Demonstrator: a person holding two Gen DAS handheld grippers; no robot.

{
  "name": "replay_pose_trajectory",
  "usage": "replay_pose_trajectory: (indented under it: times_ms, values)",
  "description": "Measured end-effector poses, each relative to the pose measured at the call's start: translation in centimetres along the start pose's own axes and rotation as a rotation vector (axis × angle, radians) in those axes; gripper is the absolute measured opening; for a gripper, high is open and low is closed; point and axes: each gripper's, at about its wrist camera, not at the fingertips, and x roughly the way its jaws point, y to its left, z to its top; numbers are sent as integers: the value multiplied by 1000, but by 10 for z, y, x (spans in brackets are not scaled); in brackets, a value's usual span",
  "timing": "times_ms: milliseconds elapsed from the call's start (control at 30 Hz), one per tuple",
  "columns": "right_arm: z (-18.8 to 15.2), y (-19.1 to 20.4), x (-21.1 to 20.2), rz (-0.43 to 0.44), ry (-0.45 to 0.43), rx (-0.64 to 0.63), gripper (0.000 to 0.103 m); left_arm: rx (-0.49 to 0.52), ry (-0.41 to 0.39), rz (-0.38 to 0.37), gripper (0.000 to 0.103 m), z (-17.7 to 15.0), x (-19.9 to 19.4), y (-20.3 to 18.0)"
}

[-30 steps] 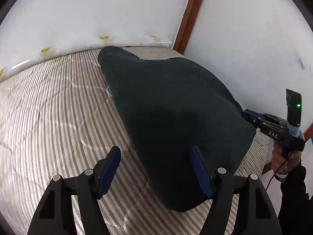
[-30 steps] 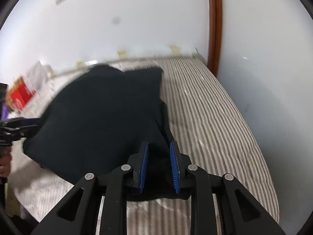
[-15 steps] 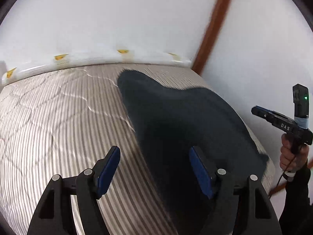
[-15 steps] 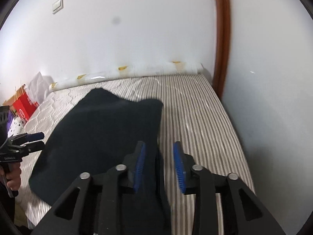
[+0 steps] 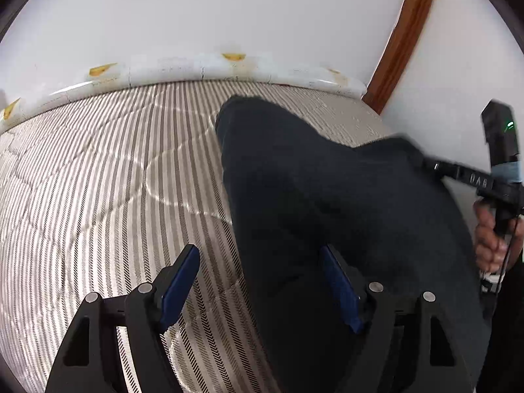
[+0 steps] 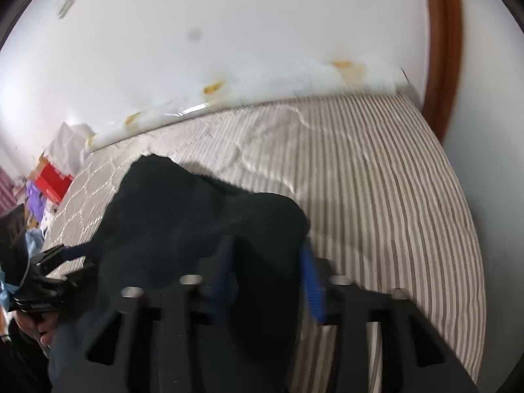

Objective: Fold small clothes

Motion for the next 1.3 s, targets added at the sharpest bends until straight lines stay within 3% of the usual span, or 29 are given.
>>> replay_pose_trajectory:
  times_ms: [133, 267, 333, 433, 567, 800, 1000, 1067, 1133, 1300]
  values:
    - [1, 9, -24, 27, -183, -94, 6, -22, -5, -18, 76, -3, -1, 2]
    - [-7, -10, 12, -38, -61, -33, 6, -12, -19, -9, 76, -3, -2, -3]
    - [-11, -13, 20, -45, -48, -28, 7, -16, -21, 1, 76, -3, -4, -5]
    - [-7, -10, 6, -69, -62, -22, 15, -27, -15, 9, 76, -4, -8, -5]
    - [-15, -9, -27, -102, -68, -14, 19, -29, -19, 10, 74, -8, -21, -8]
    - [-77, 6, -91, -86, -48, -43, 21, -12, -50, 0, 74, -34, -58, -19]
    - [-144, 25, -116, -105, -32, -45, 24, -6, -51, -11, 74, -66, -88, -26]
    - [-169, 29, -113, -179, -1, -56, 24, -2, -57, -8, 74, -78, -98, -28]
    - [-187, 33, -118, -229, -35, -55, 24, -3, -58, -22, 74, -91, -109, -30]
    - [-198, 44, -133, -300, -64, -25, 24, -16, -55, -38, 74, -111, -126, -29]
